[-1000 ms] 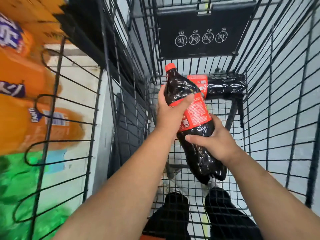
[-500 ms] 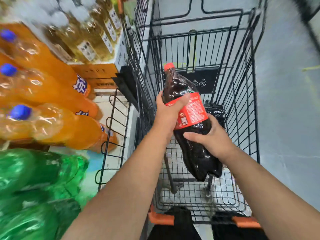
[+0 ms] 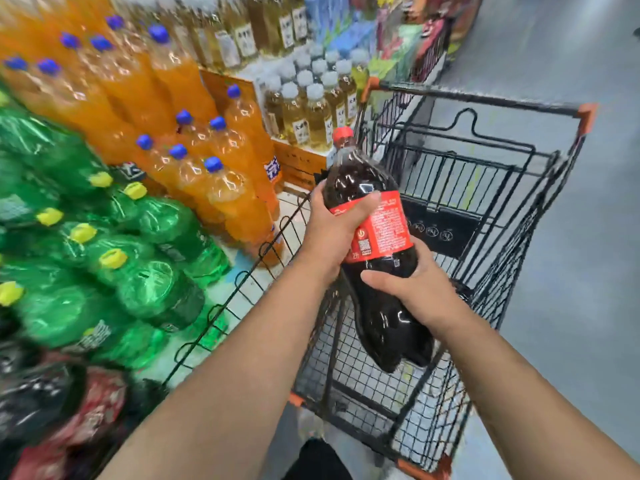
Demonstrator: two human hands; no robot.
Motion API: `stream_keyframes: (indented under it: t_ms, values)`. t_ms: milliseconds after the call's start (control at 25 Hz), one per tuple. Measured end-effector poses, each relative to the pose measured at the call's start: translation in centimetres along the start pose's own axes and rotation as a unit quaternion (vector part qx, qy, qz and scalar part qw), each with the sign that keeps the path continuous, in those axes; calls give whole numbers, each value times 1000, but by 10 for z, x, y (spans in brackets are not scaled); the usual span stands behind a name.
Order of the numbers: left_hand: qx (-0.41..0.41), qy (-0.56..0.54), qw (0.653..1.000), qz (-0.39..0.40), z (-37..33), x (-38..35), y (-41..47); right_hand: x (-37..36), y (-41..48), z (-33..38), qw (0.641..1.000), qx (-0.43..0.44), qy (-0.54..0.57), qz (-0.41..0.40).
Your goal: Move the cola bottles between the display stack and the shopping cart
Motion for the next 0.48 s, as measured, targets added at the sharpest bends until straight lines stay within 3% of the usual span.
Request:
stream_keyframes:
  t_ms: [480]
  values:
    - [-93,-39,978,-182,-52,94,-128,-82,-69,39,984,89,-26,154]
Point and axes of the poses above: each hand's wrist, its own y-axis towards the middle knuckle, its own x-axis out of the back of the hand, z = x × y, the point moved 1 cm from there along y, towards the middle knuckle, and after that the axes turned 13 degrees about y, right-handed, at the moved point
